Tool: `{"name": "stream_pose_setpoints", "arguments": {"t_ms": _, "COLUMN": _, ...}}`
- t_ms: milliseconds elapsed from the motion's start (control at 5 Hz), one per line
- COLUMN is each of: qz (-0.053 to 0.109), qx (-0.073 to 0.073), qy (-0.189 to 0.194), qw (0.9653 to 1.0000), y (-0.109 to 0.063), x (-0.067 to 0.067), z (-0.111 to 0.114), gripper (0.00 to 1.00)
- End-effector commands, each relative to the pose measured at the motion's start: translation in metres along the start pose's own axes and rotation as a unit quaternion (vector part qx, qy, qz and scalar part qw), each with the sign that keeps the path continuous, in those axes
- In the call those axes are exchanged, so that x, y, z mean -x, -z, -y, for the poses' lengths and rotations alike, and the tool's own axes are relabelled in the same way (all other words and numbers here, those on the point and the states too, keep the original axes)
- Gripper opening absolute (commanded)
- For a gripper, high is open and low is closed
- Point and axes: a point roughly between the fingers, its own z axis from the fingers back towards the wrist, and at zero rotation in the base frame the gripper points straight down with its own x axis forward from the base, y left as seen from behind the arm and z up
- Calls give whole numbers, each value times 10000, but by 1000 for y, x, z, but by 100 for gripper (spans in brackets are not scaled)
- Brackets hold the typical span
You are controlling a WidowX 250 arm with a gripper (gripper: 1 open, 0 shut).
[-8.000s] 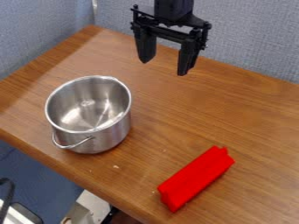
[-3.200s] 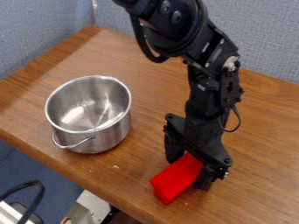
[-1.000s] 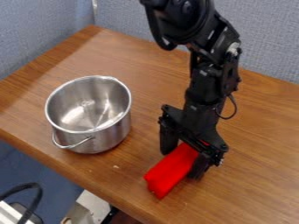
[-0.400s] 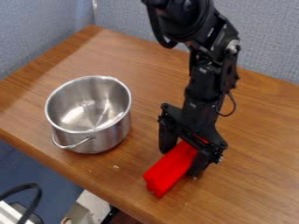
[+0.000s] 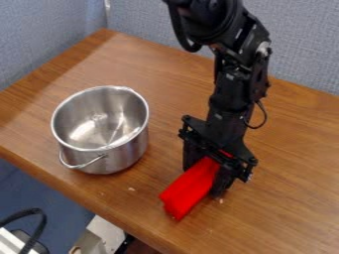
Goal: Put the red object in the metal pot
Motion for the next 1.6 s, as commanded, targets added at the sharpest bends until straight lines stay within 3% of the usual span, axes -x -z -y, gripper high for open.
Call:
{"name": "stream_pose_setpoints", "arguments": {"t_ms": 0, "qz": 134, "qx": -13, "qy": -178, "qw": 9998, "y": -13, "x": -4, "z": -11, "gripper": 0}}
{"name": "stream_pose_setpoints", "arguments": {"t_ms": 800, "qz": 257, "qx": -34, "qy": -493, "qw": 9984, "y": -39, "x": -1, "z": -24, "gripper": 0}}
{"name": "stream_pose_setpoints", "arguments": {"t_ms": 1400, "qz": 258, "qx": -22, "qy": -659, "qw": 9975, "y": -46, "x": 0, "z": -31, "gripper": 0}}
